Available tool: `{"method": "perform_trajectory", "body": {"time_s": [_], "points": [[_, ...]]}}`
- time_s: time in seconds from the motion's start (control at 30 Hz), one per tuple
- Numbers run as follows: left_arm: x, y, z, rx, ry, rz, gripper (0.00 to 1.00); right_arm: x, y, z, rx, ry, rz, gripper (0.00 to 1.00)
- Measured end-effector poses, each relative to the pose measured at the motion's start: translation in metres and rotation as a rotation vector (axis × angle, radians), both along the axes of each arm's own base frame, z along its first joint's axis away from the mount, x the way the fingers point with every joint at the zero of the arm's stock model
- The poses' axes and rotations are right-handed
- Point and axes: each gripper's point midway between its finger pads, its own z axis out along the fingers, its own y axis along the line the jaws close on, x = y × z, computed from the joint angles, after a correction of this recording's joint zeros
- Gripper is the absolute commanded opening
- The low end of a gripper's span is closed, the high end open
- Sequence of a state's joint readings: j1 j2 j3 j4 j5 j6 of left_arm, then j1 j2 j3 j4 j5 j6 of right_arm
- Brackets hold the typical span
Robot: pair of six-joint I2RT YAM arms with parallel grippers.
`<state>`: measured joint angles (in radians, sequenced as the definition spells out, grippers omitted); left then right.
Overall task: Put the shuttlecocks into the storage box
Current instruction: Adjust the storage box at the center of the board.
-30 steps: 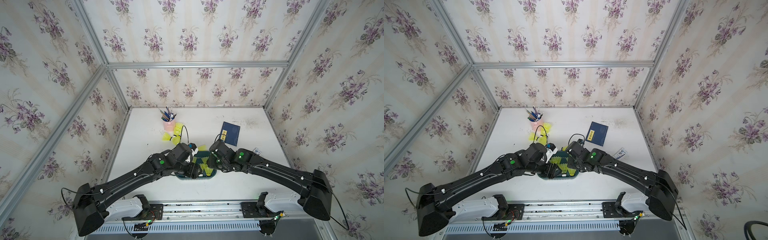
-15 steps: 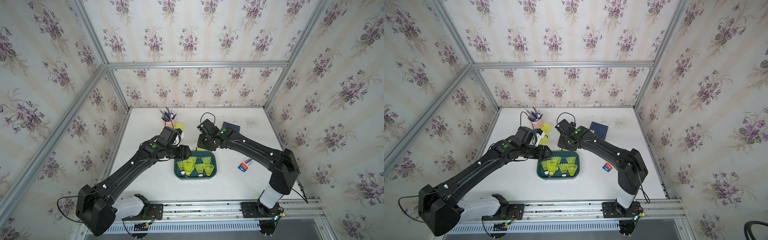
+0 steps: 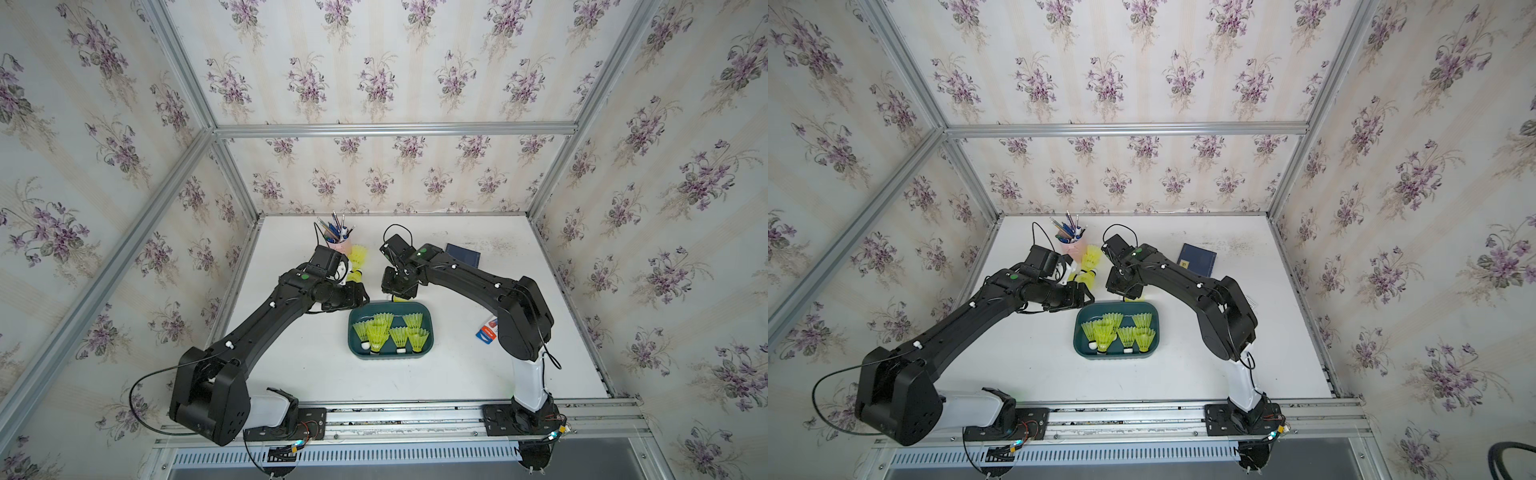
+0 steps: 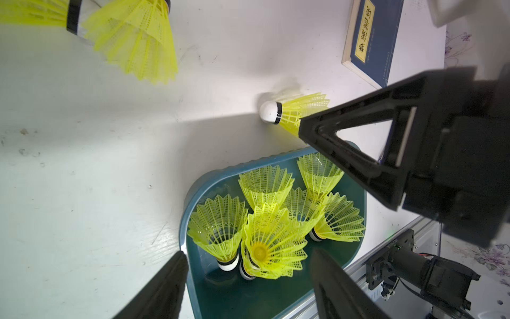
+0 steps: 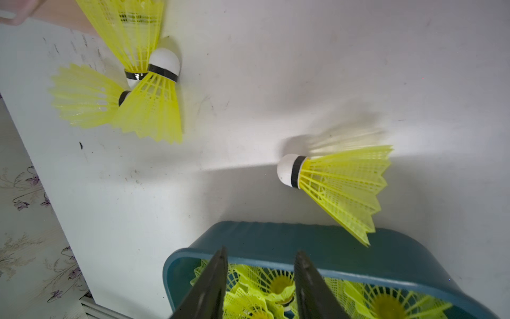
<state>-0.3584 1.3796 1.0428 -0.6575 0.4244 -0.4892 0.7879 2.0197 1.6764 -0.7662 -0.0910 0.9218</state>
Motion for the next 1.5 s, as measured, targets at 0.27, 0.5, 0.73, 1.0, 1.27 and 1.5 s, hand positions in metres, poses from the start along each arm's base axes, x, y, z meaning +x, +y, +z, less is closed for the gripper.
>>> {"method": "perform_trajectory", "body": {"time_s": [0.27, 0.5, 0.73, 1.0, 1.27, 1.5], "points": [[0.015, -0.003, -0.008, -0.010, 0.009, -0.004, 0.74, 0.015, 0.003, -0.018, -0.032, 0.005, 0.024, 0.45], [0.017, -0.005, -0.007, -0.017, -0.001, -0.014, 0.74, 0.016, 0.006, -0.030, -0.048, 0.026, 0.040, 0.46], [0.018, -0.009, -0.011, -0.028, 0.013, -0.038, 0.74, 0.016, 0.010, -0.037, -0.042, 0.047, 0.044, 0.46], [0.024, -0.015, -0.008, -0.042, 0.008, -0.059, 0.74, 0.013, 0.007, -0.044, -0.048, 0.077, 0.045, 0.48], [0.024, -0.015, -0.009, -0.044, 0.010, -0.063, 0.74, 0.004, 0.003, -0.048, -0.050, 0.102, 0.046, 0.53], [0.025, -0.016, -0.009, -0.047, 0.012, -0.064, 0.74, 0.004, -0.002, -0.051, -0.060, 0.104, 0.034, 0.55]]}}
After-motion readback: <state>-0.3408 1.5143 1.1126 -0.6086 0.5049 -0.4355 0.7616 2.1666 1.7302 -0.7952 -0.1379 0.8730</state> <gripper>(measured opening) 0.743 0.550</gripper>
